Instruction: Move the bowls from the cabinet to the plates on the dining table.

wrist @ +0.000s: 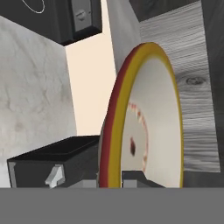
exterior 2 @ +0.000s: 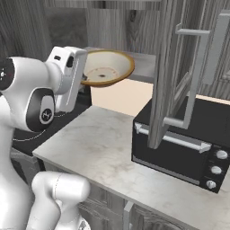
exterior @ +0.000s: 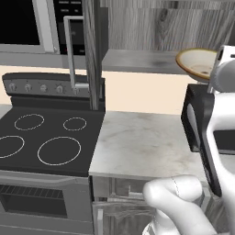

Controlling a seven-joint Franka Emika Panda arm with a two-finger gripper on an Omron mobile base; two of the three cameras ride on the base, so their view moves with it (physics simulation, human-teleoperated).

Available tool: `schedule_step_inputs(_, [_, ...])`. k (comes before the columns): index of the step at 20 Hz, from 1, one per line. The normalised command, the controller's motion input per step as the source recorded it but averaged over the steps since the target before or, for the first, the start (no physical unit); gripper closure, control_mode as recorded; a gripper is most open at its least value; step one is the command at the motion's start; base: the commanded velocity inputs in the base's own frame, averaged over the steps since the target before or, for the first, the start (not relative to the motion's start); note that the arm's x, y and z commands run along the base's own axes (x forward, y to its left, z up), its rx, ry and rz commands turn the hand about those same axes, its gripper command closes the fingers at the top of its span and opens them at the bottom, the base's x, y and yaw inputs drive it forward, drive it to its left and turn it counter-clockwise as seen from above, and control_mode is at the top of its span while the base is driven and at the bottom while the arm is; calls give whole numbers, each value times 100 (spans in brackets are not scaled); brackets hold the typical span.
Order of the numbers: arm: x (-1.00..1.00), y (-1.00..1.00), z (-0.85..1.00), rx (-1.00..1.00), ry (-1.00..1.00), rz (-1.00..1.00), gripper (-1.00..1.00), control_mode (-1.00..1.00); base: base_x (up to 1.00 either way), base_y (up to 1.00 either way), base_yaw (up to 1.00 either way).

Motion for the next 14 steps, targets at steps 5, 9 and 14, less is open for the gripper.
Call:
schedule_step_inputs(5, [-25,-3,0,0,0,1,100,100,-5,0,0])
schedule_step_inputs(9, [0,0,0,0,0,0,100,100,-24,0,0])
schedule_step_inputs(14, [0,0,0,0,0,0,100,100,-3,10,1])
